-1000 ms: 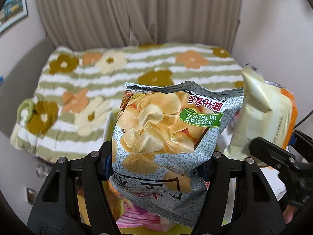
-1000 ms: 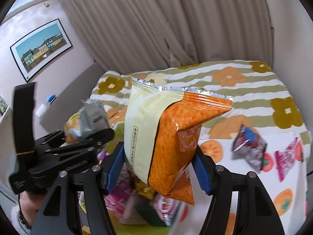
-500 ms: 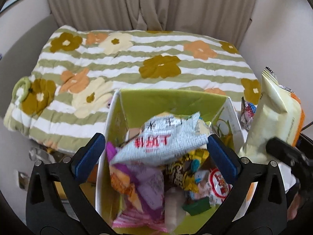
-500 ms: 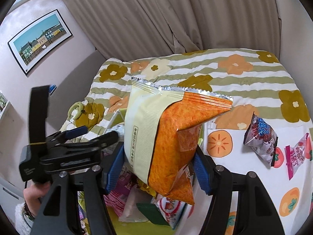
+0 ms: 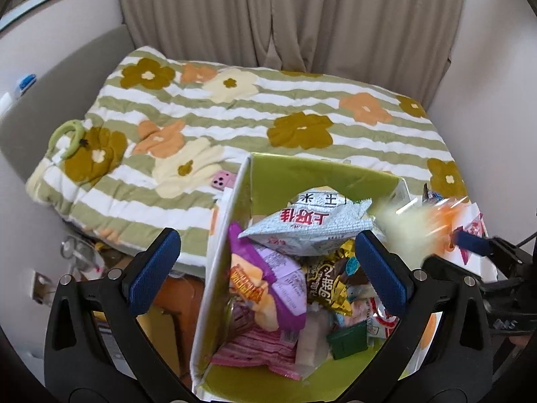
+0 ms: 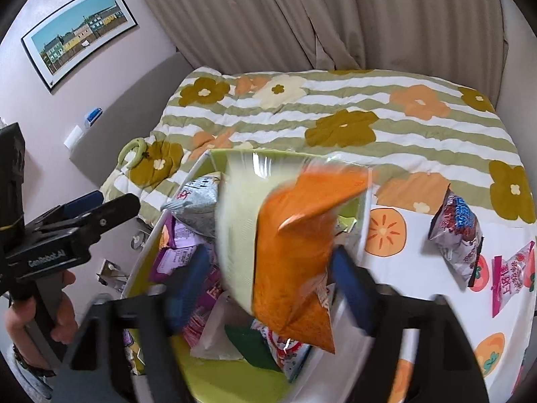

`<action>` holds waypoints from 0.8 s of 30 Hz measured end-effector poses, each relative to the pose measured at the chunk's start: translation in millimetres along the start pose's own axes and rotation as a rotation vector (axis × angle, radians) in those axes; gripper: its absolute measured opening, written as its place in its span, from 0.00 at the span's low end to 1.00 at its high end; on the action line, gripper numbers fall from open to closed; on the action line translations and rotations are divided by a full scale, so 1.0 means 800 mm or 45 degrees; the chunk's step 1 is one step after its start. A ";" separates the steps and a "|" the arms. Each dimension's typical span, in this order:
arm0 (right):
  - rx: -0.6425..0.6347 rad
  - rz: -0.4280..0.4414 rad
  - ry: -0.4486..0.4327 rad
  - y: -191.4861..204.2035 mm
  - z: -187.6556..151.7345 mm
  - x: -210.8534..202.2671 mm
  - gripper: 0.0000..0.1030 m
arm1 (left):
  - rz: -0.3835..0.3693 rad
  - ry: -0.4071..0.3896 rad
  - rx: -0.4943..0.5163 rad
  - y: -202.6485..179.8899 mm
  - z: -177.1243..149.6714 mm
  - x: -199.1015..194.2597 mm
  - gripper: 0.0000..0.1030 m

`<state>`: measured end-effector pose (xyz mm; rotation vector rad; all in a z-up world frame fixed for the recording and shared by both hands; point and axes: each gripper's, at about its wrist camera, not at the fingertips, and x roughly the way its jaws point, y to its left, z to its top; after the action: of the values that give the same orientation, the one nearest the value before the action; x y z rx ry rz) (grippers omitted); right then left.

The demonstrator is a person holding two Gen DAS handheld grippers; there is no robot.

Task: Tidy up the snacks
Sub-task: 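Carry both bags over the green box and open both grippers to drop them, then move both grippers toward the last two packs on the sheet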

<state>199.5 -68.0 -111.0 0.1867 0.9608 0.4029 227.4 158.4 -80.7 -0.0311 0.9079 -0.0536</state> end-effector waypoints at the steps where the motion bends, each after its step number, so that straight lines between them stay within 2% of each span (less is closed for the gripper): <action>1: 0.000 -0.007 -0.018 0.000 -0.002 -0.003 1.00 | 0.004 0.000 -0.005 0.002 -0.003 -0.002 1.00; 3: -0.004 -0.030 -0.049 0.000 -0.007 -0.008 1.00 | 0.012 -0.005 -0.012 0.005 -0.010 -0.005 1.00; 9: 0.026 -0.053 -0.037 0.000 -0.026 -0.017 1.00 | 0.019 0.024 -0.020 0.014 -0.027 -0.009 1.00; 15: 0.033 -0.094 -0.093 0.018 -0.035 -0.045 1.00 | -0.013 -0.007 0.015 0.011 -0.030 -0.027 1.00; 20: 0.085 -0.172 -0.157 0.019 -0.045 -0.082 1.00 | -0.063 -0.030 0.098 -0.017 -0.022 -0.043 1.00; 24: 0.149 -0.242 -0.194 0.001 -0.053 -0.112 1.00 | -0.147 -0.047 0.171 -0.058 -0.016 -0.054 1.00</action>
<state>118.7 -105.1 -66.8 0.2270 0.8439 0.1552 189.4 114.8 -52.1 0.0402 0.8635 -0.2209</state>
